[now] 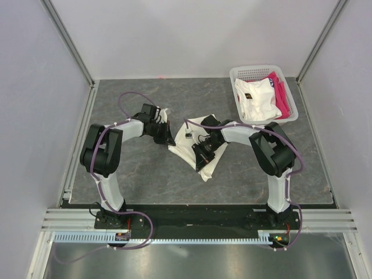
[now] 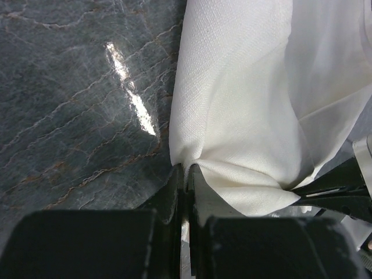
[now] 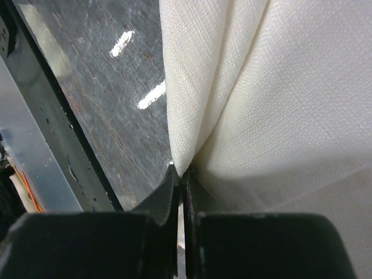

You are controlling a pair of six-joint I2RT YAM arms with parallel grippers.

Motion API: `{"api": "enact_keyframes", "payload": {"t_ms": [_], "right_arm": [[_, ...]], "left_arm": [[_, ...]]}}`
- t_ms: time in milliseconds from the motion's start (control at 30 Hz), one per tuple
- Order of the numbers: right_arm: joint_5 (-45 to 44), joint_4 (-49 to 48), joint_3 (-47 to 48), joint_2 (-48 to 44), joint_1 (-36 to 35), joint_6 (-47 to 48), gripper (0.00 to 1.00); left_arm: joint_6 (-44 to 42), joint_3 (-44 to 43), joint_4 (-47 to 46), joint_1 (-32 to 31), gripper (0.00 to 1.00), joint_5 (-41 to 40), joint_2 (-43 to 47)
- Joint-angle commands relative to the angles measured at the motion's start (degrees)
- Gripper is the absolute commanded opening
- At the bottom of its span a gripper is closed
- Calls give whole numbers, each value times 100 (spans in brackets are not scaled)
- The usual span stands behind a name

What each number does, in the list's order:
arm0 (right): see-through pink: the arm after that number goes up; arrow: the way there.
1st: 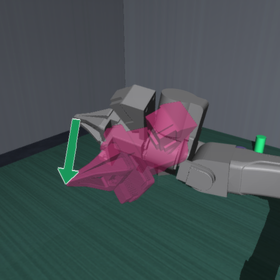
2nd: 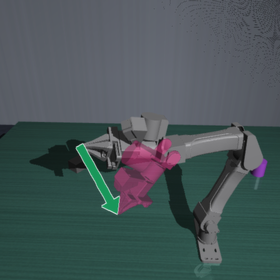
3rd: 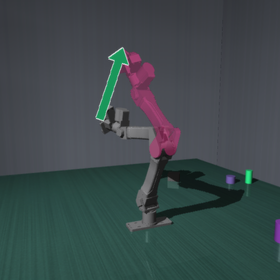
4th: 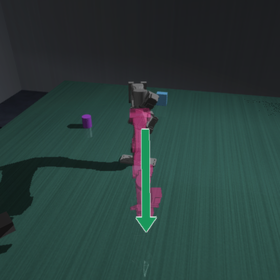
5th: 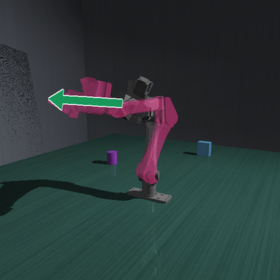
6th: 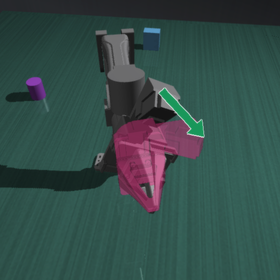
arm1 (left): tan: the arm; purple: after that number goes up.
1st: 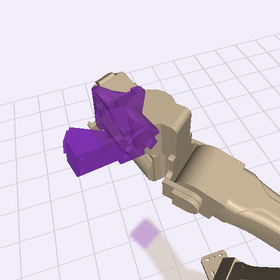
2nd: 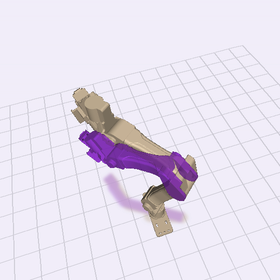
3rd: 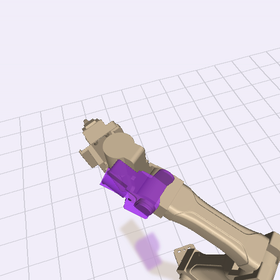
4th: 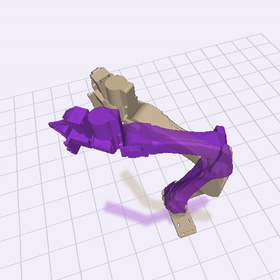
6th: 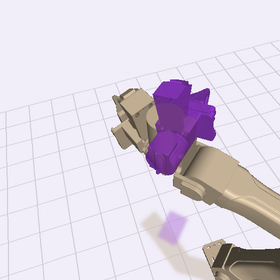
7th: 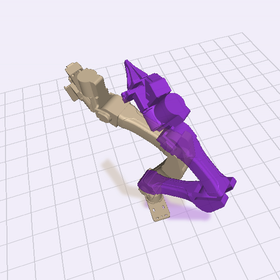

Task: Fold the napkin, place the utensils inside, and roll it up
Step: Roll the napkin with the utensil

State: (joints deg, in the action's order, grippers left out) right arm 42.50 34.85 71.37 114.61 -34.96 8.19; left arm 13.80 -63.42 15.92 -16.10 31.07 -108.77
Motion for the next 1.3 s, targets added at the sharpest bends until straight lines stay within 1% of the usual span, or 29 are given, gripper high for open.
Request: {"api": "enact_keyframes", "payload": {"t_ms": [0, 33, 67, 100, 133, 200, 233, 300, 333, 400, 433, 467, 500, 533, 600, 667, 733, 833, 1000, 1267], "right_arm": [[181, 189, -177, 62, 33, 25, 1], [171, 197, -159, 36, 42, -10, 6], [171, 163, -141, -34, 33, -97, 9], [75, 145, -124, -226, 33, -159, 13], [-13, 136, -98, -350, 24, -229, 23], [-145, 136, 8, -779, 24, -387, 33], [-398, 136, 104, -921, -2, -440, 43], [-768, 250, 262, -1298, -89, -476, 50], [-1266, 233, 359, -1414, -255, -476, 56], [-2109, 128, 430, -1694, -537, -493, 59], [-3228, 32, 404, -1766, -947, -502, 61], [-3761, -204, 351, -1906, -1186, -476, 61], [-4089, -355, 290, -1959, -1397, -424, 60], [-4214, -495, 133, -2003, -1687, -423, 58], [-3917, -664, 79, -1943, -1795, -510, 56], [-3628, -516, 70, -1741, -1935, -748, 55], [-3538, -444, -96, -1687, -2093, -818, 54], [-3442, -453, -465, -1722, -2147, -1160, 54], [-3195, -321, -783, -1609, -2147, -1258, 54], [-3757, 153, -651, -1318, -2015, -1135, 54]], "left_arm": [[-317, -57, 271, 80, 2, -382, -223], [-299, -65, 288, 80, 2, -382, -215], [-282, -57, 289, 80, 2, -374, -215], [-247, -39, 289, 80, 2, -330, -215], [-229, -39, 289, 80, 2, -304, -206], [-177, -39, 289, 80, 2, -198, -241], [-167, -56, 297, 89, 2, -172, -258], [-132, -91, 315, 89, 2, -102, -276], [-124, -101, 332, 81, 2, -84, -276], [-106, -127, 376, 80, 2, -48, -294], [-97, -136, 385, 80, 2, -40, -302], [-88, -136, 403, 80, 2, -40, -311], [-80, -162, 412, 80, 2, -40, -320], [-79, -171, 455, 80, 2, -40, -329], [-71, -188, 491, 89, 2, -40, -346], [-79, -188, 508, 80, 2, -40, -346], [-97, -189, 526, 89, 2, -57, -338], [-97, -180, 526, 80, 2, -75, -338], [-115, -188, 535, 80, 2, -83, -320], [-194, -171, 535, 80, 2, -145, -329]]}}
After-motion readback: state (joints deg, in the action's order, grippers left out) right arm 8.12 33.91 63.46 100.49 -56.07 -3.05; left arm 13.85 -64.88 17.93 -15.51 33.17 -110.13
